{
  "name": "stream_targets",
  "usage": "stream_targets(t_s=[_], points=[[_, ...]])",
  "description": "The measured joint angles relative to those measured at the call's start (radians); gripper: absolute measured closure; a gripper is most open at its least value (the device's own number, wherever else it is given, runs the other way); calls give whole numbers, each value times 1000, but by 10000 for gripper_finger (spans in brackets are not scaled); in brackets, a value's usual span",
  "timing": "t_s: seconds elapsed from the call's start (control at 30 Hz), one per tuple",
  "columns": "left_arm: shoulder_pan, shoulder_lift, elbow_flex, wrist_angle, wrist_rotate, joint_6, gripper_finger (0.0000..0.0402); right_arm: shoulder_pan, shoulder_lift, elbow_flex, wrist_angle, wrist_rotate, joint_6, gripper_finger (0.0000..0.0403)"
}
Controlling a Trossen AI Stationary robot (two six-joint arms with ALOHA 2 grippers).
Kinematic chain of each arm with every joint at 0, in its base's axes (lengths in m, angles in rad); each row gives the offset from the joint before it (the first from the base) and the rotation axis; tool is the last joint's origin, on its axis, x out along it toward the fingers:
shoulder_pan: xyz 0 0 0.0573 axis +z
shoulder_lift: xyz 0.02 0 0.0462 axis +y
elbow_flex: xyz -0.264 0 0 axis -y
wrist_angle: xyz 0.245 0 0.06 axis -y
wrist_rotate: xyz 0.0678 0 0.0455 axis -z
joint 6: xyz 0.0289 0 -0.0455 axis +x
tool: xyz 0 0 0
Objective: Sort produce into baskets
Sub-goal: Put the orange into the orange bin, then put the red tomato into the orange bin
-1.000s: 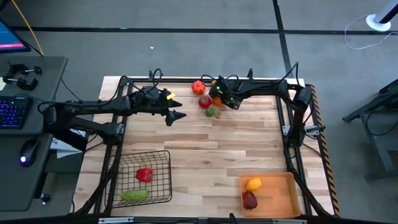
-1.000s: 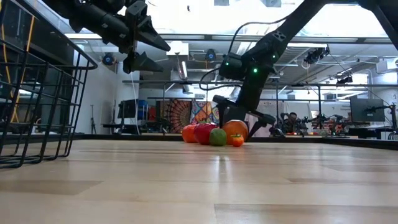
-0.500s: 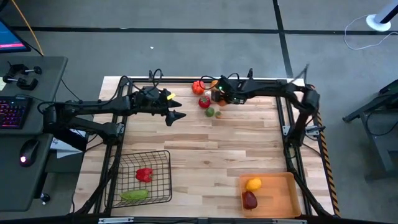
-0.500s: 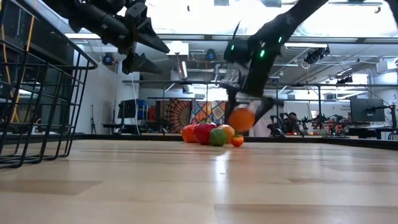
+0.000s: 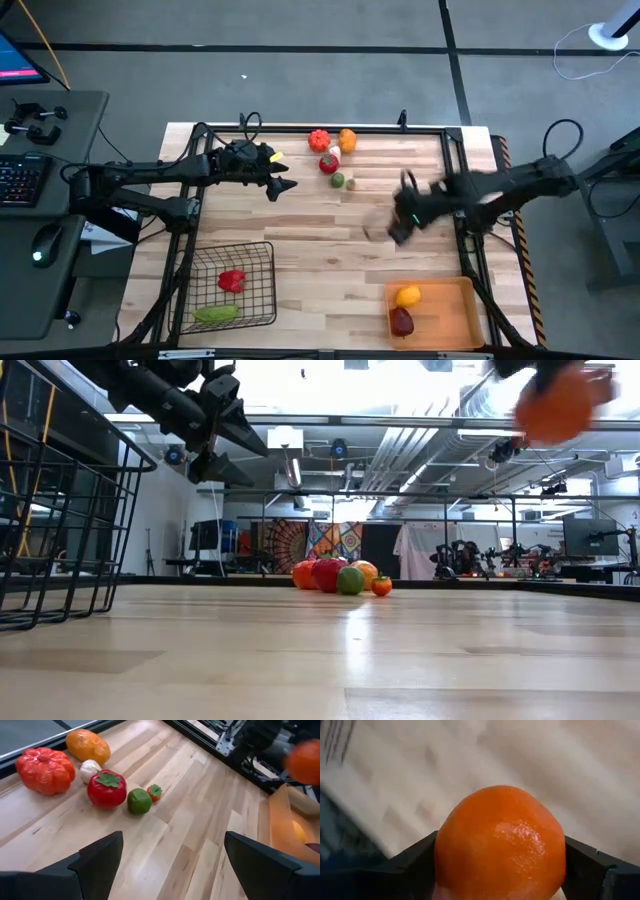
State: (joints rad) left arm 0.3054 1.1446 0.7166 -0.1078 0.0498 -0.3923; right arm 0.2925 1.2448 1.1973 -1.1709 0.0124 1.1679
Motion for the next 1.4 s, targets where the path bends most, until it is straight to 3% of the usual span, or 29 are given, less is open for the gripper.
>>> stream_targets(t_s=[0.23,0.47,1.0,1.17,1.4], points=[[0,0,0,0,-22,-28,64,452,83,-1,42,-24,482,83],[0,0,0,0,-21,-52,64,639,219,-2,131,-152,788,79],[0,0,0,0,-21,-52,64,626,270,-2,122,-201,759,61],[0,0,0,0,-21,-52,64,575,270,-2,135,-266,660,11],[0,0,0,0,-21,-61,64,489,242,-2,139,-361,471,22]])
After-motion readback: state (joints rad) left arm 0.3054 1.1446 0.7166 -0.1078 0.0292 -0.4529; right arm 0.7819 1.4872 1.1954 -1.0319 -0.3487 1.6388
